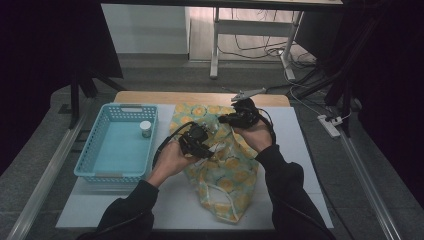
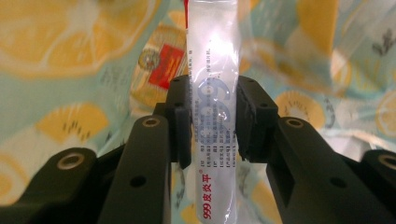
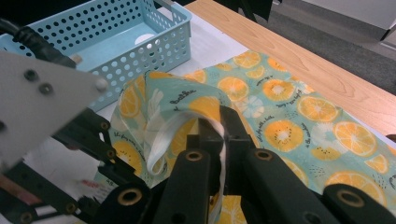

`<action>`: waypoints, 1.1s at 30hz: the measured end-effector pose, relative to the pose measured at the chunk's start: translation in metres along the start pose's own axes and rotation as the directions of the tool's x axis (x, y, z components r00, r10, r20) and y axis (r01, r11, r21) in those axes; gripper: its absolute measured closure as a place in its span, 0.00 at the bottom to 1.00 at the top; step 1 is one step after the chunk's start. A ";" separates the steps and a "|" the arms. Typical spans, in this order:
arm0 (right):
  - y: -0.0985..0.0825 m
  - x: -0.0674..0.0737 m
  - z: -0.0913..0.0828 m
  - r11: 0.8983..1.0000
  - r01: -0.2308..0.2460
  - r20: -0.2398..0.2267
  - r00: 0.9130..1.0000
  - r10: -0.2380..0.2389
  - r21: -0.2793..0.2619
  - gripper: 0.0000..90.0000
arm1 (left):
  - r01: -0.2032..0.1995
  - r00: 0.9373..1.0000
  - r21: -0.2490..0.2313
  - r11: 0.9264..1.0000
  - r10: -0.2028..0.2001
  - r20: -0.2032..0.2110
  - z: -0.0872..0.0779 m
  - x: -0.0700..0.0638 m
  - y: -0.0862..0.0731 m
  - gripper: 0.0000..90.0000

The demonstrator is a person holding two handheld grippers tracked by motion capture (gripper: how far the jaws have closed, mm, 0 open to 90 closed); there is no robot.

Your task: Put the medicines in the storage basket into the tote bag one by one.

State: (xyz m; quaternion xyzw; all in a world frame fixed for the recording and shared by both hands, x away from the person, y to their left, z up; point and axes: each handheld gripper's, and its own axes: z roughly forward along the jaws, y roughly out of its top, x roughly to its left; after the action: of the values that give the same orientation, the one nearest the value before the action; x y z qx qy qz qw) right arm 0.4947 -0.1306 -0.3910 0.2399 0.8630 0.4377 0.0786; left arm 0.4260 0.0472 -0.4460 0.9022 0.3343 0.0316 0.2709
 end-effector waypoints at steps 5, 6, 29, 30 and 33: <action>0.000 -0.001 0.000 1.000 -0.002 0.002 1.000 0.002 0.006 1.00 | -0.003 1.000 -0.037 0.999 0.002 -0.005 0.007 0.000 0.009 0.77; -0.001 -0.002 0.000 1.000 -0.004 0.004 1.000 0.004 0.009 1.00 | -0.002 1.000 -0.046 0.999 0.001 -0.006 0.008 0.000 0.010 0.77; -0.005 -0.012 -0.001 0.999 -0.032 0.034 0.999 0.032 0.009 1.00 | -0.011 0.998 -0.125 0.992 0.003 -0.065 0.035 0.009 0.031 0.77; -0.005 -0.012 -0.001 0.999 -0.035 0.034 0.999 0.034 0.009 1.00 | -0.014 0.998 -0.125 0.992 0.006 -0.068 0.036 0.010 0.031 0.77; -0.006 -0.013 0.000 0.999 -0.039 0.037 0.999 0.039 0.011 1.00 | -0.021 0.997 -0.126 0.992 0.012 -0.079 0.041 0.012 0.032 0.77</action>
State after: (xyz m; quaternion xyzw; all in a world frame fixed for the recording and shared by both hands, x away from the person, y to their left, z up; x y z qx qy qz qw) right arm 0.5038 -0.1397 -0.3965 0.2652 0.8591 0.4295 0.0845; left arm 0.4633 0.0158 -0.4659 0.8840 0.3344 0.0900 0.3140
